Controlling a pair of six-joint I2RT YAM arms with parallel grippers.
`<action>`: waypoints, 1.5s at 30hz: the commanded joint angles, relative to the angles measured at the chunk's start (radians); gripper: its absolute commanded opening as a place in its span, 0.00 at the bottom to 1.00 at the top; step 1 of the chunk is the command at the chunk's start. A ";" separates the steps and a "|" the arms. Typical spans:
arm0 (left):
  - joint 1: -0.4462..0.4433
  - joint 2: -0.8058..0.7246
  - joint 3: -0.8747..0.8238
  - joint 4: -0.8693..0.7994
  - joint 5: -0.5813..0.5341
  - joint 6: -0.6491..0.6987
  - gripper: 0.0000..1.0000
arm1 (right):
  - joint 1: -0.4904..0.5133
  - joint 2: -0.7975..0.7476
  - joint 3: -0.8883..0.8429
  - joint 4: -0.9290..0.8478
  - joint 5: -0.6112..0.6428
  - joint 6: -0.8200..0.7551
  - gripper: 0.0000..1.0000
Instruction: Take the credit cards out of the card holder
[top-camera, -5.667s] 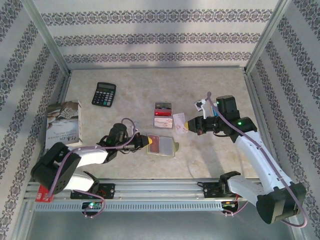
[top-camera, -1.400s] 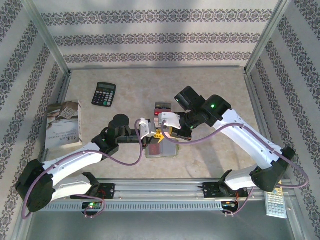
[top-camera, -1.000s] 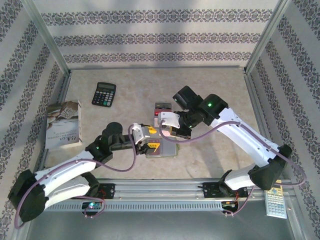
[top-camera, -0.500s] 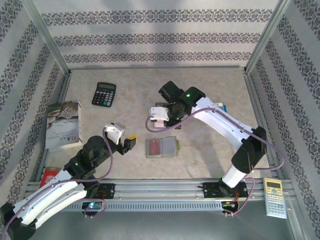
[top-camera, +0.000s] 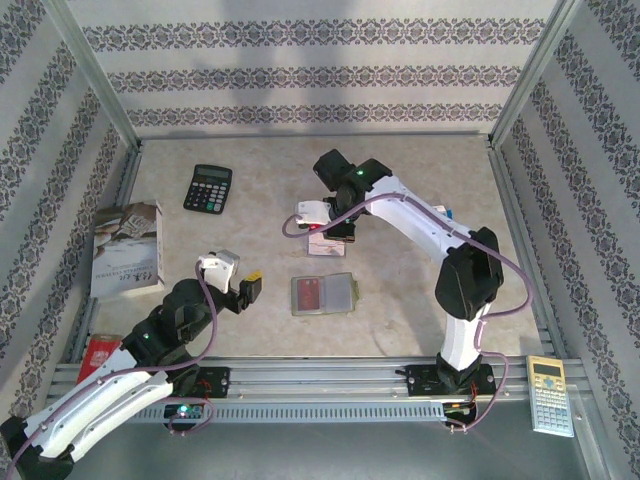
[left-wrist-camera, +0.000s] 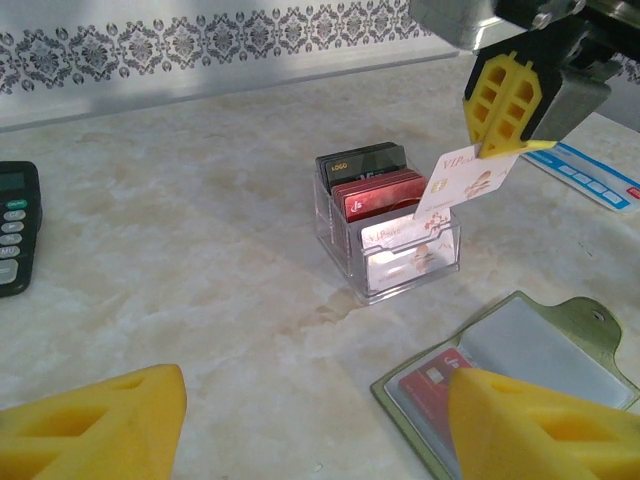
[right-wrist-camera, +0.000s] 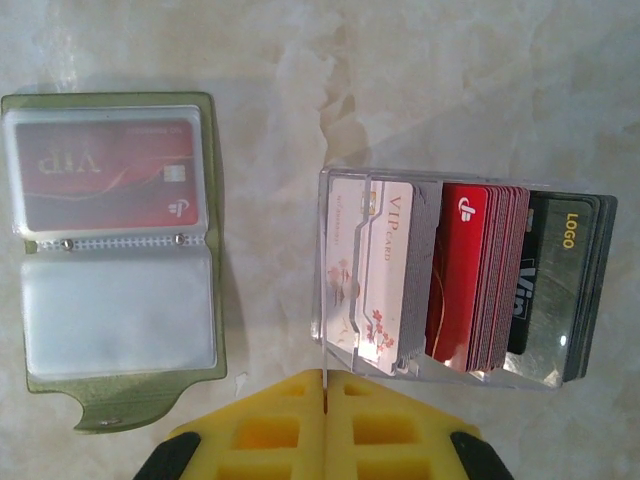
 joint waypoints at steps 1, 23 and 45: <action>-0.009 -0.005 0.007 -0.021 -0.015 0.000 0.70 | -0.016 0.038 0.045 -0.029 -0.042 -0.028 0.00; -0.009 0.057 0.005 0.014 -0.005 0.001 0.71 | -0.051 0.146 0.094 -0.041 -0.058 -0.053 0.00; -0.009 0.108 0.015 0.026 0.011 0.000 0.71 | -0.072 0.195 0.115 0.001 -0.082 -0.055 0.00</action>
